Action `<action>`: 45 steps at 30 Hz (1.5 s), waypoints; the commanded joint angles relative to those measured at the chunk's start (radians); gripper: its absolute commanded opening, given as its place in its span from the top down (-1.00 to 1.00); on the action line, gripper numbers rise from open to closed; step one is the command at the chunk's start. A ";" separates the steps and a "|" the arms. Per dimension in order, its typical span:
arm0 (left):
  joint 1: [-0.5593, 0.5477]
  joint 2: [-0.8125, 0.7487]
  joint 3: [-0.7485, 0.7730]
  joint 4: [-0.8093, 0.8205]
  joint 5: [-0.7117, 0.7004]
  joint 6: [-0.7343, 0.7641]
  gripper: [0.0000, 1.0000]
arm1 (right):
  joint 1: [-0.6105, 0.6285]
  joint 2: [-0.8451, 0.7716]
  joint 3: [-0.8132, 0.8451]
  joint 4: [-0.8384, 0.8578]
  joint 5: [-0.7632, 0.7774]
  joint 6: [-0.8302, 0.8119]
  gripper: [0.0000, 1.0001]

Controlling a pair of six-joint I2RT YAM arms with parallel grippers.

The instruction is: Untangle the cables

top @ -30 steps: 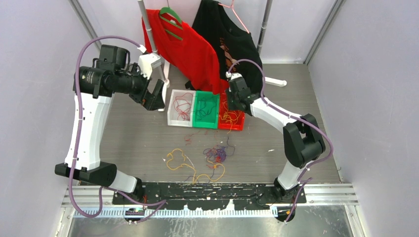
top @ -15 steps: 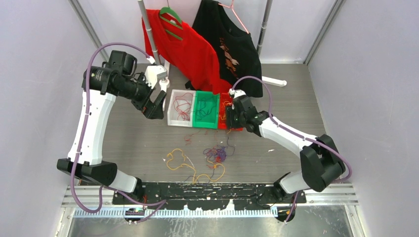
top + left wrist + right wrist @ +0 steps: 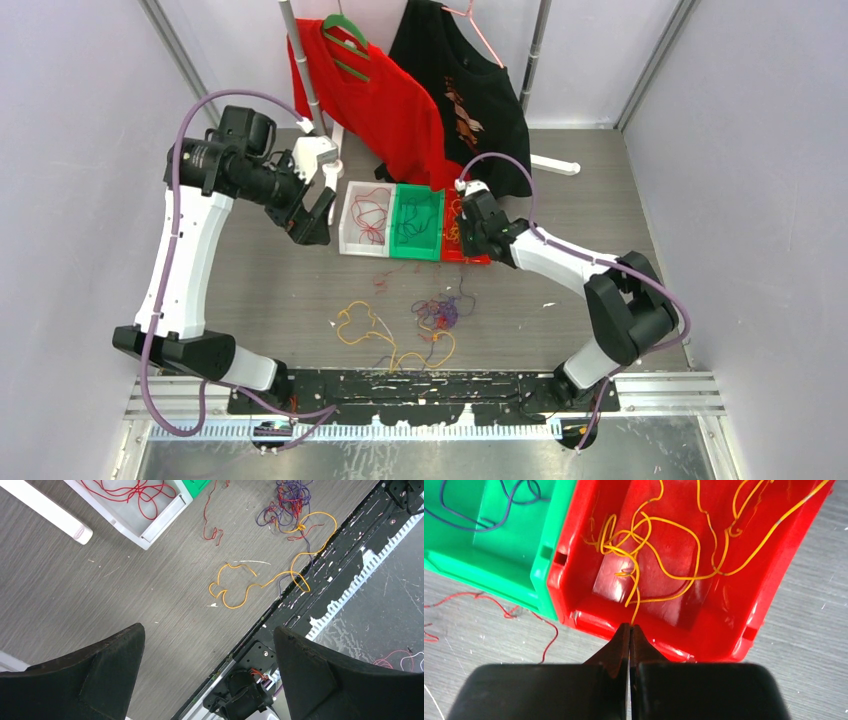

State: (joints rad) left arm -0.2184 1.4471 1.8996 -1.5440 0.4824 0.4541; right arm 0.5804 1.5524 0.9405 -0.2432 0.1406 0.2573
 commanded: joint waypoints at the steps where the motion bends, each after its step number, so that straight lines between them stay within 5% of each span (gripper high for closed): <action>1: 0.004 -0.045 -0.002 0.021 0.016 0.015 -0.99 | -0.007 0.025 0.085 0.061 0.034 -0.030 0.98; 21: 0.002 -0.059 -0.015 0.021 -0.004 0.031 -0.99 | -0.040 0.277 0.251 0.048 0.062 -0.135 0.98; 28: 0.003 -0.137 -0.239 0.171 0.048 0.043 -0.99 | -0.039 0.055 0.201 0.062 0.075 -0.086 0.00; 34: 0.002 -0.188 -0.450 0.292 0.093 0.029 -0.96 | -0.021 -0.111 0.187 -0.015 0.034 -0.029 -0.60; 45: 0.004 -0.159 -0.437 0.307 0.020 0.030 -0.99 | 0.289 -0.275 -0.050 -0.040 0.089 0.170 -0.61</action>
State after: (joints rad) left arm -0.2184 1.3300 1.4464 -1.2911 0.5201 0.4774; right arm 0.8051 1.3136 0.9749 -0.2813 0.2089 0.3065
